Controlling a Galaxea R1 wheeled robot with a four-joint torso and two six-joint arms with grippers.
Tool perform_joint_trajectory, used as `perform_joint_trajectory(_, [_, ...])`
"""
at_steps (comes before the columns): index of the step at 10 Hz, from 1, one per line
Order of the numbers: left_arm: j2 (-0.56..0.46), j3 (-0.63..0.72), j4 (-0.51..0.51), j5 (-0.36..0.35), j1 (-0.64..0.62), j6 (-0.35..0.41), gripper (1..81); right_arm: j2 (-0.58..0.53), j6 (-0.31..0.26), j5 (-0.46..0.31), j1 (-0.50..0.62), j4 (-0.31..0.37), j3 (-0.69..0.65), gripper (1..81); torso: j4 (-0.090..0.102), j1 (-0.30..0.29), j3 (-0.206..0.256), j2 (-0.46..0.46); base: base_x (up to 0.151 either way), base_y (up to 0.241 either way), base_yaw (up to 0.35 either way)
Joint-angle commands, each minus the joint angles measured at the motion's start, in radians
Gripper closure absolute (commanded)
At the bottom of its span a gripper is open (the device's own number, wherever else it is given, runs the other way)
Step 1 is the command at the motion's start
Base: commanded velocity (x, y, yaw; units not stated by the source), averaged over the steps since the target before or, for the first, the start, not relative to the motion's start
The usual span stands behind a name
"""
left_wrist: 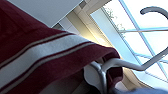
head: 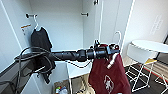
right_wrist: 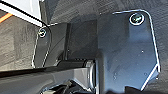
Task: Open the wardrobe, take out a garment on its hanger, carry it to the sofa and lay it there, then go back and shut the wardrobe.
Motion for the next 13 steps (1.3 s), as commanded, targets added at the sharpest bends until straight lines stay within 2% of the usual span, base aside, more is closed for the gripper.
perform_joint_trajectory(1, [0.005,0.015,0.025,-0.076,-0.196,0.027,81.1,0.003,0.002,-0.046,0.043,0.005,0.003,1.0,0.0,0.0,0.0,0.0,0.0,0.0,-0.171])
perform_joint_trajectory(13, [0.003,0.029,0.025,-0.076,-0.196,0.027,81.1,0.003,0.002,-0.046,0.044,0.005,0.003,1.0,0.0,0.0,0.0,0.0,0.0,0.0,-0.179])
